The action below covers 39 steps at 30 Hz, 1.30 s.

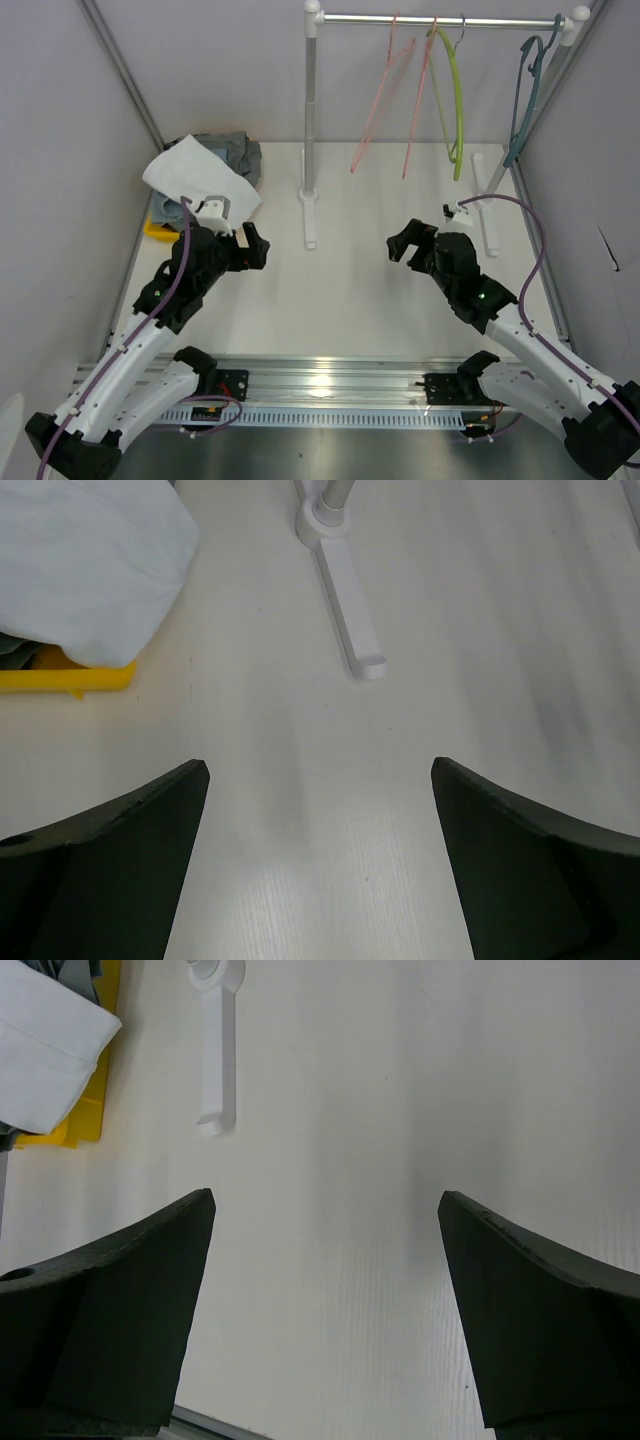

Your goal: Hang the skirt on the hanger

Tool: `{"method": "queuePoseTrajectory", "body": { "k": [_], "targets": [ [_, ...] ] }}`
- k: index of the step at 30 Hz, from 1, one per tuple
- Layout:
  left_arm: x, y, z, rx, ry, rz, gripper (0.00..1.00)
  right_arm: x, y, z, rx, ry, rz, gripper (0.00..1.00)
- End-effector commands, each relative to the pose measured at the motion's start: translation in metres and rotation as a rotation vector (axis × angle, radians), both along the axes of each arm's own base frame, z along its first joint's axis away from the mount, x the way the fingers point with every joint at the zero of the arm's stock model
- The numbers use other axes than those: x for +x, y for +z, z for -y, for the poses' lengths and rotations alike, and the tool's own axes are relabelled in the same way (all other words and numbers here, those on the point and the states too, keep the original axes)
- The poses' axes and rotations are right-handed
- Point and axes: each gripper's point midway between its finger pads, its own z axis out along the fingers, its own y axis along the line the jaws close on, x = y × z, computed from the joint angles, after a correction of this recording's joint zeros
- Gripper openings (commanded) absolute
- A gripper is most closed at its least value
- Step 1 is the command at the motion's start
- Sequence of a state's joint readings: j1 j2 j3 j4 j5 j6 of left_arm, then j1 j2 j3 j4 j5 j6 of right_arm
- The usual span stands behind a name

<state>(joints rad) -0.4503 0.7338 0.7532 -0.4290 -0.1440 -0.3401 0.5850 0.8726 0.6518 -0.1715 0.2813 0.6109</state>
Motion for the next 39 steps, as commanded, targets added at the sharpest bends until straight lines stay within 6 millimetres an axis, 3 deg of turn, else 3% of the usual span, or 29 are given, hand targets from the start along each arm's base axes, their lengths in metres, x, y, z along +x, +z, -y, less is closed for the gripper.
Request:
{"method": "queuePoseTrajectory", "body": {
  "k": [1,6,8,10,11,12,13,14,17,24,25,26,27,30,31,34,39],
  "targets": [
    [0.006,0.009,0.001,-0.019,0.006,0.035,0.99,0.001,0.011,0.009,0.006,-0.042,0.035,0.99],
    [0.014,0.016,-0.005,0.001,0.062,0.025,0.99,-0.003,0.012,0.008,-0.009,-0.013,0.038,0.99],
    [0.021,0.029,-0.01,0.003,0.104,0.035,0.99,-0.005,0.012,0.006,-0.007,0.002,0.034,0.99],
    [0.03,0.021,-0.021,0.057,0.182,-0.01,0.99,-0.006,0.012,0.005,-0.006,0.013,0.036,1.0],
    [0.04,0.043,-0.025,0.044,0.214,0.019,0.99,-0.007,0.011,0.004,-0.006,0.021,0.034,0.99],
    [0.049,0.029,-0.027,0.076,0.235,-0.043,0.97,-0.007,0.011,0.001,-0.002,0.034,0.033,0.99],
    [0.057,0.029,-0.037,0.077,0.274,-0.062,0.96,-0.007,0.012,0.0,0.002,0.038,0.034,0.99],
    [0.068,0.048,-0.04,0.057,0.295,-0.033,0.95,-0.006,0.01,-0.001,0.0,0.039,0.029,0.99],
    [0.099,0.053,-0.066,0.051,0.4,-0.055,0.88,-0.006,0.013,-0.007,0.004,0.065,0.025,0.99],
    [0.146,0.021,-0.125,0.075,0.62,-0.16,0.8,-0.008,0.012,-0.016,0.018,0.108,-0.003,0.98],
    [0.15,0.015,-0.132,0.084,0.646,-0.175,0.79,-0.008,0.011,-0.017,0.02,0.114,-0.008,0.98],
    [0.152,-0.004,-0.136,0.12,0.662,-0.239,0.78,-0.008,0.012,-0.019,0.024,0.119,-0.009,0.98],
    [0.155,-0.004,-0.143,0.146,0.698,-0.244,0.75,-0.008,0.011,-0.019,0.024,0.124,-0.013,0.98],
    [0.149,-0.031,-0.16,0.167,0.778,-0.316,0.73,-0.007,0.006,-0.021,0.013,0.127,-0.035,0.97],
    [0.145,-0.042,-0.162,0.162,0.785,-0.335,0.73,-0.007,0.005,-0.022,0.013,0.13,-0.037,0.97],
    [0.15,-0.046,-0.164,0.1,0.78,-0.306,0.75,-0.007,-0.001,-0.025,0.011,0.141,-0.052,0.97],
    [0.153,-0.08,-0.162,0.104,0.763,-0.388,0.79,-0.007,-0.009,-0.028,0.015,0.147,-0.067,0.97]
  ]
}}
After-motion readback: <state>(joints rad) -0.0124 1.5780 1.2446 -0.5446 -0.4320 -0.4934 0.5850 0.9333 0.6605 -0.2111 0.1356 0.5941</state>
